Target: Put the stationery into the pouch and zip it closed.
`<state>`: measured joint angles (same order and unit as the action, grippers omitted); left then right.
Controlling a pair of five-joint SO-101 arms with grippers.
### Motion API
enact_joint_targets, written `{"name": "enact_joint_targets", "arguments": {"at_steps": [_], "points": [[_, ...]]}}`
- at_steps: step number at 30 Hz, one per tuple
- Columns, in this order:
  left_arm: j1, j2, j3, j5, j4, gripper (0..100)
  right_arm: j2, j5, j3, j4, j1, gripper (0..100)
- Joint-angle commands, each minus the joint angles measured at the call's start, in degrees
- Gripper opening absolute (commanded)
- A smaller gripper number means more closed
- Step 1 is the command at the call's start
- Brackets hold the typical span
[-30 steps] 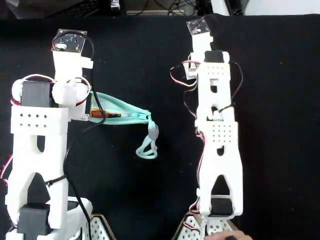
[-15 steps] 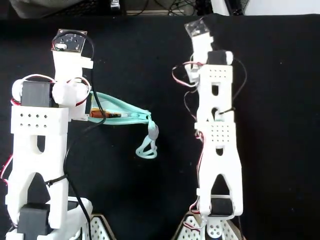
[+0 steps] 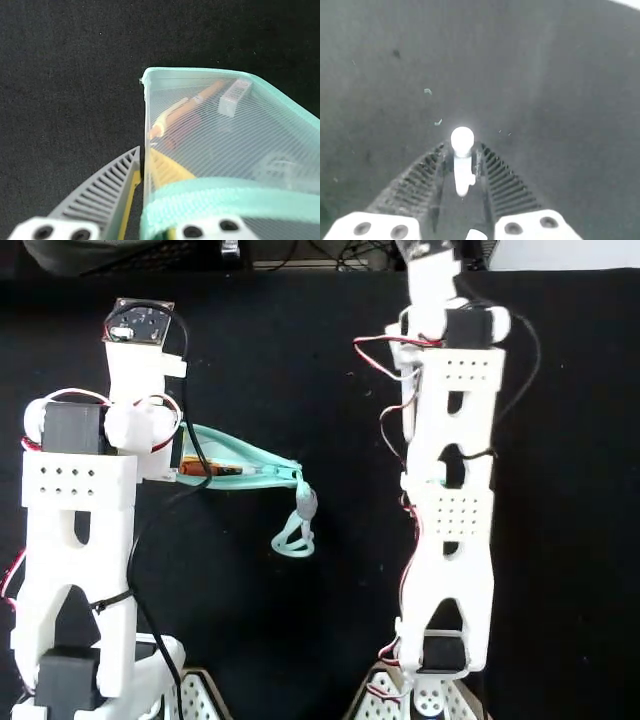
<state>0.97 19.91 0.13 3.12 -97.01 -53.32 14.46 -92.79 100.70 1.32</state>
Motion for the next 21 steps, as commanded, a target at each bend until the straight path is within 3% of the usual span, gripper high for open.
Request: {"name": "enact_joint_targets", "arguments": {"at_steps": [1,10,16,21], "points": [[0.0,-0.3,0.2,0.1,0.4,3,9.5,-2.6,-2.3,0.7,-0.5,1.1],[0.0,-0.3,0.2,0.1,0.4,3,29.6,-3.8,3.6,0.8,-3.6,1.1],[0.3,0.0,0.2,0.1,0.4,3,46.9,-3.3,20.9,0.5,-7.8,1.4],[0.4,0.1,0.2,0.1,0.4,3,49.4,-3.2,40.0,-5.2,-6.4,6.8]]}}
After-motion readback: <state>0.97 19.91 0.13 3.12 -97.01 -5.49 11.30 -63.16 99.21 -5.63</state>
